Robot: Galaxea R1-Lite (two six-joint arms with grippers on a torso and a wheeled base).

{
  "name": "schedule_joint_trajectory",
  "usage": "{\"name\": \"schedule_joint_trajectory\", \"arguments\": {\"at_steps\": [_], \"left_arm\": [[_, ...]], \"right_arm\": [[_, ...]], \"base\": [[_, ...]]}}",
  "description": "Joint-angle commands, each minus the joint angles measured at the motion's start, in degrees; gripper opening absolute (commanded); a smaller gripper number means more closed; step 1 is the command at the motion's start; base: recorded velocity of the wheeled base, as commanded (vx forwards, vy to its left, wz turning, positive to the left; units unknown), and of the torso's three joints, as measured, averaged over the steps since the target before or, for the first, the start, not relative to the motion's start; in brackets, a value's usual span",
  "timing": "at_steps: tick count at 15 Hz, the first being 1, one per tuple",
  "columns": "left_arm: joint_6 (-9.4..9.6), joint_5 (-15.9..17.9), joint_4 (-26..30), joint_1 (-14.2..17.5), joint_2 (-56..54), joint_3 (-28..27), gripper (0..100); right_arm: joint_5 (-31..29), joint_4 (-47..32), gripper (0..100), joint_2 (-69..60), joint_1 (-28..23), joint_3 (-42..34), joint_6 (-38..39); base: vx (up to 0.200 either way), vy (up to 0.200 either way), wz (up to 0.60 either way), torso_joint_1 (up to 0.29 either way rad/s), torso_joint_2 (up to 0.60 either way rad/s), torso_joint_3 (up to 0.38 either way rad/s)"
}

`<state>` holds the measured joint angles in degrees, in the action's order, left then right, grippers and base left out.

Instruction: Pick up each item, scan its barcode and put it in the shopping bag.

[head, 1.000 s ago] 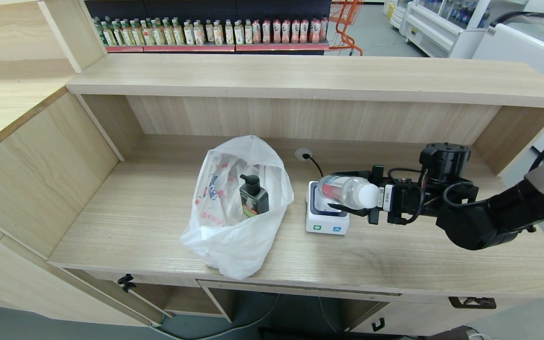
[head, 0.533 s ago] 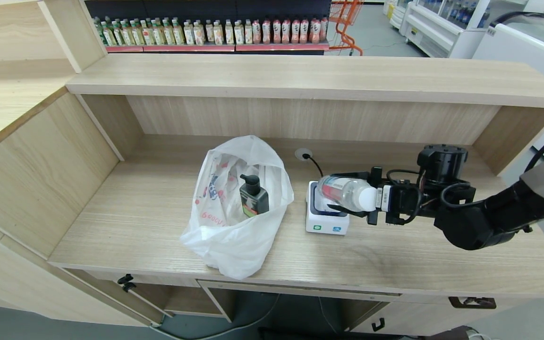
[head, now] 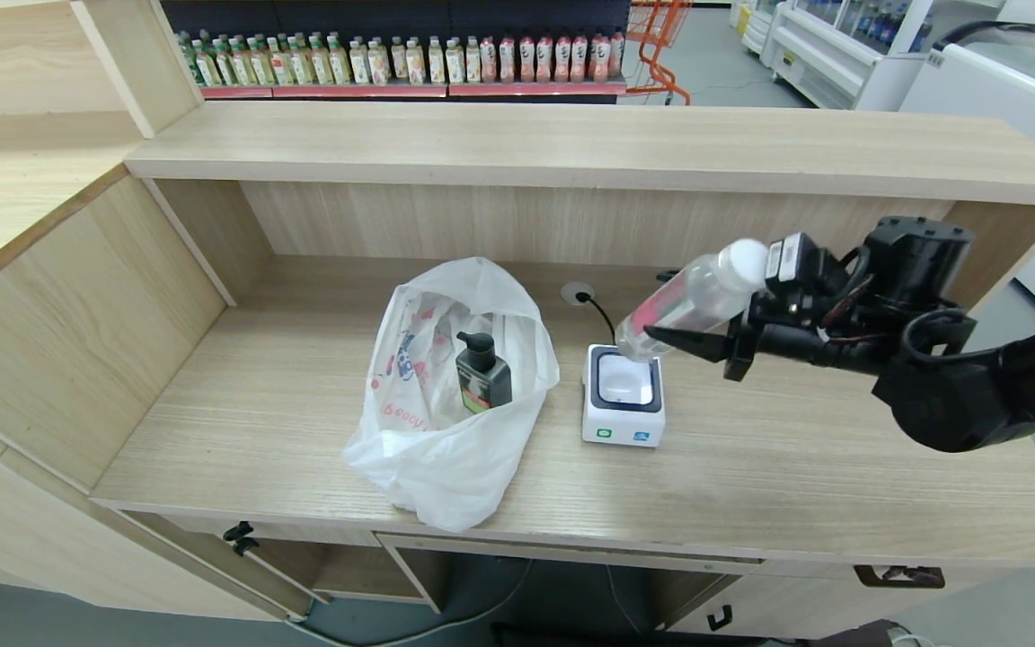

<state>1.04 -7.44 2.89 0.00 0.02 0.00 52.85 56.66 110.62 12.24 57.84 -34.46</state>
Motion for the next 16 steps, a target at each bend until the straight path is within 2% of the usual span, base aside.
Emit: {"name": "schedule_joint_trajectory", "arguments": {"at_steps": [1,2,4,7,11,16], "left_arm": [[0.02,-0.03,0.01,0.0,-0.02,0.0,100],[0.02,-0.03,0.01,0.0,-0.02,0.0,100],[0.02,-0.03,0.01,0.0,-0.02,0.0,100],[0.02,-0.03,0.01,0.0,-0.02,0.0,100],[0.02,-0.03,0.01,0.0,-0.02,0.0,100],[0.02,-0.03,0.01,0.0,-0.02,0.0,100]], "right_arm": [[-6.0,0.73,0,-7.7,-0.55,-1.59,10.56],[-12.06,0.73,0,-9.72,-0.55,-2.91,19.35],[-20.5,0.38,0,-11.56,-0.55,-5.29,29.72],[-27.09,-2.35,0,-12.62,-0.46,-6.43,40.88],[-28.15,-4.37,0,-11.92,0.86,-6.16,47.91],[-28.32,-4.02,0,-7.35,2.7,-5.73,48.7]], "base": [[0.0,0.0,0.0,0.0,0.0,0.0],[0.0,0.0,0.0,0.0,0.0,0.0],[0.0,0.1,0.0,-0.001,0.0,0.001],[0.0,0.2,0.0,-0.002,0.0,0.006],[0.0,0.2,0.0,0.007,0.0,0.0],[0.0,0.0,0.0,0.0,0.0,0.0]]}}
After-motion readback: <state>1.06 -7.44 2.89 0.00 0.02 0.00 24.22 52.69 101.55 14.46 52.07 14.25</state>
